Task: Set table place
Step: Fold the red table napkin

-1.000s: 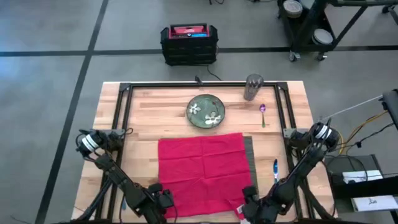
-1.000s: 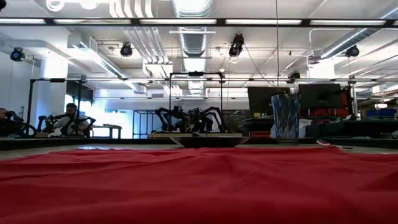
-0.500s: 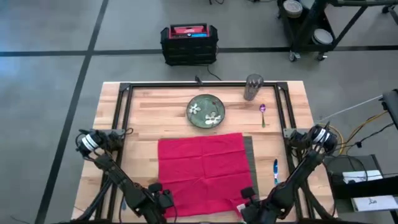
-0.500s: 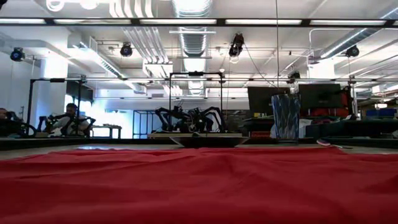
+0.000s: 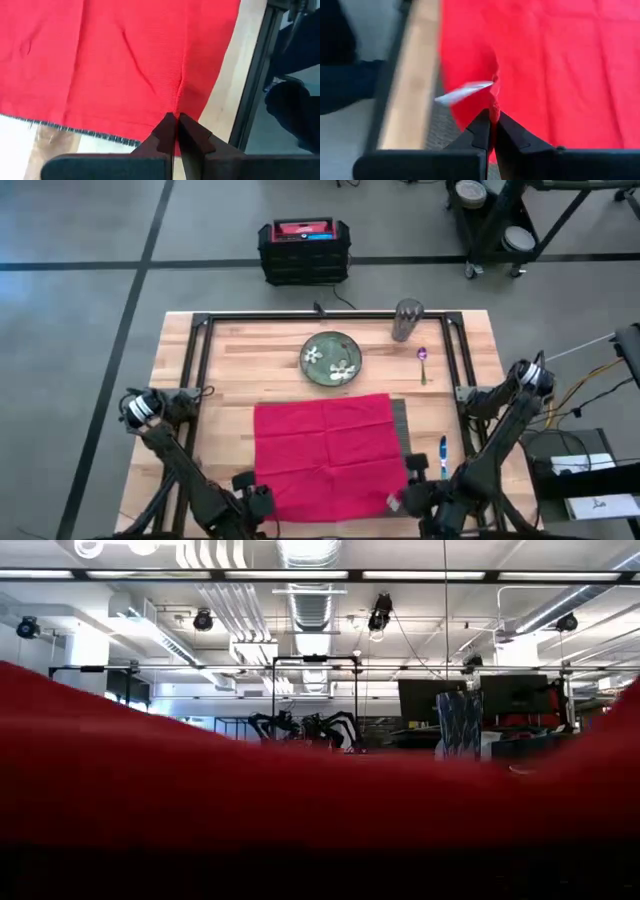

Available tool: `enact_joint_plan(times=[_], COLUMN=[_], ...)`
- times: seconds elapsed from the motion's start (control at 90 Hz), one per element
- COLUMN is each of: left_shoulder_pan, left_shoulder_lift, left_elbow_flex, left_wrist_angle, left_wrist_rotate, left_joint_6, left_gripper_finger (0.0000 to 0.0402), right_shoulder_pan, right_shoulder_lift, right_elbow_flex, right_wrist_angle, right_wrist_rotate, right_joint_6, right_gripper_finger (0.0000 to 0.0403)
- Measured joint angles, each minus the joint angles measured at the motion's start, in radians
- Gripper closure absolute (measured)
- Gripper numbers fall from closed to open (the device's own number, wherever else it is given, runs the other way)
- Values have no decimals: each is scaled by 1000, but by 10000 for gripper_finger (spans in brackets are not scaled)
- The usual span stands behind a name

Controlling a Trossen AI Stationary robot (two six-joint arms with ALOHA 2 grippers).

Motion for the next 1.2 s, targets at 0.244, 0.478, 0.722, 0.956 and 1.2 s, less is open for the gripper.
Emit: enact_joint_plan(times=[0.244,0.478,0.722,0.956,1.2], left_shoulder_pan=[-54,-59,-56,-54,-52], left_shoulder_lift=[6,6,5,4,22], left_elbow_flex=[-35,-35,9,-10,-18], left_wrist_angle=[0,-1,-66,-93,-100], left_wrist_rotate=[-16,-72,-220,-84,-91], left_joint_6=[-114,-96,-2,-10,-3], left_gripper_finger=[402,402,401,401,401], right_shoulder_pan=[39,41,41,39,39], right_shoulder_lift=[8,12,12,12,12], right_elbow_flex=[-59,-90,-93,-95,-96], right_wrist_angle=[-11,45,101,102,104], right_wrist_rotate=[10,8,7,8,10], right_joint_6=[142,144,79,77,76], right_gripper_finger=[403,403,403,403,403])
